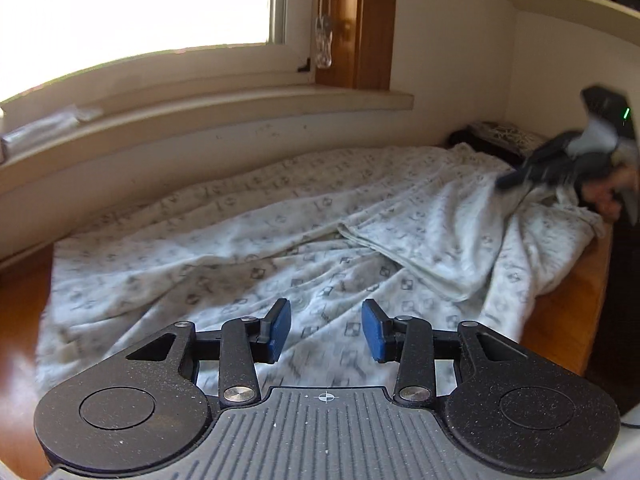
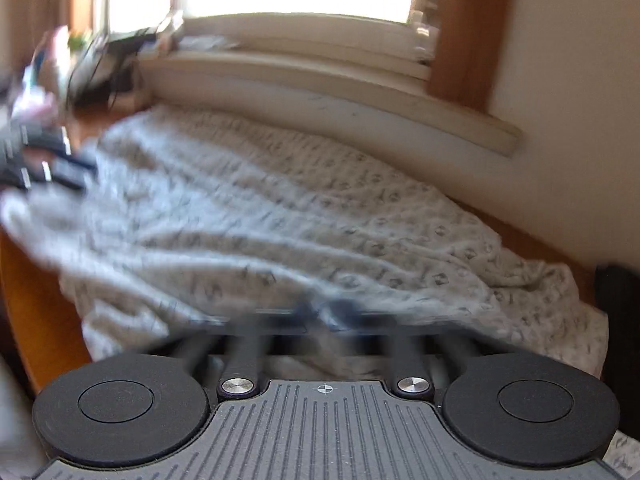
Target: Fold clothes
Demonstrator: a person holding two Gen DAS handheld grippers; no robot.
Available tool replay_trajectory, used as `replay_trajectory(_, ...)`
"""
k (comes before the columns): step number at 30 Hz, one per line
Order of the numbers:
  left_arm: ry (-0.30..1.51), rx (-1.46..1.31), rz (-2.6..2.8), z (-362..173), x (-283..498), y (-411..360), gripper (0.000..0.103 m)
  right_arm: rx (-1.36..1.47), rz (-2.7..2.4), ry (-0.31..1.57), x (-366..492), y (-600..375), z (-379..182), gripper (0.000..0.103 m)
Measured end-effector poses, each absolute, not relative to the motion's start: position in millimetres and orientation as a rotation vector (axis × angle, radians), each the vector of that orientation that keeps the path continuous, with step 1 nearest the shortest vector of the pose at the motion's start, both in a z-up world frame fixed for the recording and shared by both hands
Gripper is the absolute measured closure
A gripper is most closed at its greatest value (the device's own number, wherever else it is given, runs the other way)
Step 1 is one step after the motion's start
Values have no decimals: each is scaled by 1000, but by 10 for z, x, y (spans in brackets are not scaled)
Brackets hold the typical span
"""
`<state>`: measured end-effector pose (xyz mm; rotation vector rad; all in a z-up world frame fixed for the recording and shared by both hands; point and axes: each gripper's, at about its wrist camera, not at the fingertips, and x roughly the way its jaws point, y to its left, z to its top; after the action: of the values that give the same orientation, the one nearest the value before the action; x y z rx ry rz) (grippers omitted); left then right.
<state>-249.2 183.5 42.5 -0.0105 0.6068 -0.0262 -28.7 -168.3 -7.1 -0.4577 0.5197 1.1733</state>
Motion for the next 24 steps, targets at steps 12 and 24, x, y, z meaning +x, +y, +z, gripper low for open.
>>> replay_trajectory(12,610,-16,-25,331,-2455,1908,60,-246,491,281,338,-2908,643,53)
replay_trajectory(24,613,-55,-44,261,-2556,2036,51,-125,849,502,-758,-3560,-373,44)
